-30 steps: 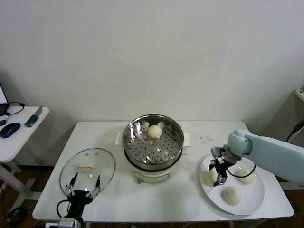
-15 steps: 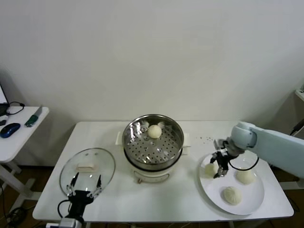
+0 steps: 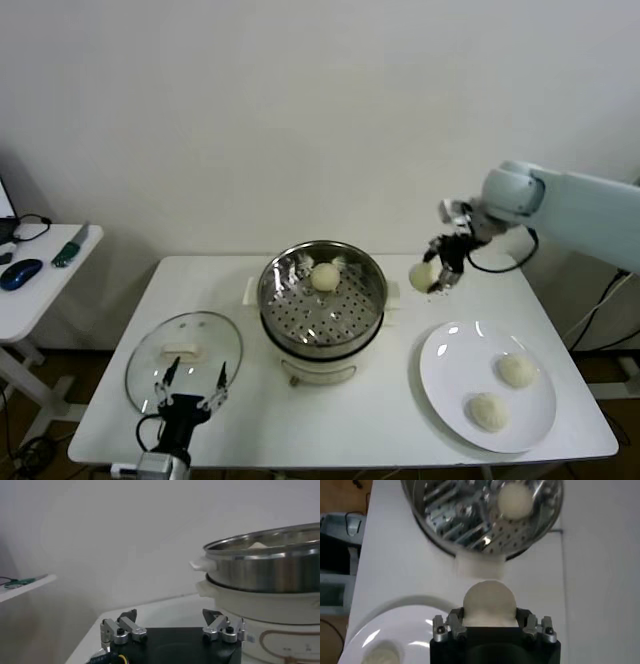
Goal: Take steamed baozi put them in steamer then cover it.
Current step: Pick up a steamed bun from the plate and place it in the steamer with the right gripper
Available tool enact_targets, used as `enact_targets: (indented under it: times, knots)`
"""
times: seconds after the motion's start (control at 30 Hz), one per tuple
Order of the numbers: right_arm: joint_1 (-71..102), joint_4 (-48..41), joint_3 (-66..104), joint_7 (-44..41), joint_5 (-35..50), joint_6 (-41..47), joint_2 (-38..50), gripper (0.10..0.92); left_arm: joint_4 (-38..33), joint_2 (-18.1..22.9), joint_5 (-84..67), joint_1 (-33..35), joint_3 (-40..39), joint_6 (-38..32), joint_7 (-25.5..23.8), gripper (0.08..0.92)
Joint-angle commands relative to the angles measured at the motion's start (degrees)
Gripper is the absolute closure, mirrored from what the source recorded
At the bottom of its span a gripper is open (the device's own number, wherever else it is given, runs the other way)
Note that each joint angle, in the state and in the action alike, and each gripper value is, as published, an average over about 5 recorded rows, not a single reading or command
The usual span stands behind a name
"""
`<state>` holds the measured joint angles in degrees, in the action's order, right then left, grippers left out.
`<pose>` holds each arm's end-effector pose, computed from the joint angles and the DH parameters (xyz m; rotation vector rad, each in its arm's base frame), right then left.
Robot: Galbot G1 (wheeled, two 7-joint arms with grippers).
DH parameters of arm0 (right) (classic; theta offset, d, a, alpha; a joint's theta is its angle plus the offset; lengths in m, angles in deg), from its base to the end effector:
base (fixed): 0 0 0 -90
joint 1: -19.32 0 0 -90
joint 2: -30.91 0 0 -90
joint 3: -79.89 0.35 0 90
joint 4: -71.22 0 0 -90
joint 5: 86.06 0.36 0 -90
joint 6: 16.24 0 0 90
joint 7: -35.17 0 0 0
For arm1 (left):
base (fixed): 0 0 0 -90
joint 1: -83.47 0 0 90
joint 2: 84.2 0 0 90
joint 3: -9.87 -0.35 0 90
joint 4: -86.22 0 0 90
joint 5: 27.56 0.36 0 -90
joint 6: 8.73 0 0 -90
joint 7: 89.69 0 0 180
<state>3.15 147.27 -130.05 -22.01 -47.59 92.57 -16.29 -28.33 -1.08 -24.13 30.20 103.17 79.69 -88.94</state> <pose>0.5539 -0.0746 -0.0209 1.3387 -1.5297 1.2305 0.1444 0.0427 -0.3532 -0.0113 -2.9482 -0.2866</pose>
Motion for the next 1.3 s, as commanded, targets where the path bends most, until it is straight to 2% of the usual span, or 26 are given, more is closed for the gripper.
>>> enact_targets:
  times: [0.03, 0.27, 0.6, 1.3]
  knots:
    - [-10.6, -2.6, -4.7, 1.6, 13.6, 2.0, -16.0, 0.343, -0.4, 0.1, 0.7, -0.3, -2.1, 0.2, 0.3, 0.177]
    - [-3.5, -7.7, -1.3, 3.3, 13.5, 4.1, -26.6, 0.338, -0.5, 0.0, 0.5, 0.1, -1.9, 0.3, 0.7, 0.177]
    - [7.2, -13.7, 0.9, 4.5, 8.4, 4.8, -34.0, 0.338, -0.8, -0.2, 0.9, -0.6, -1.5, 0.6, 0.9, 0.177]
    - [14.9, -16.8, 2.3, 4.8, 2.8, 4.6, -35.8, 0.333, 0.1, -0.3, 0.6, -0.3, -0.8, 0.4, 0.9, 0.177]
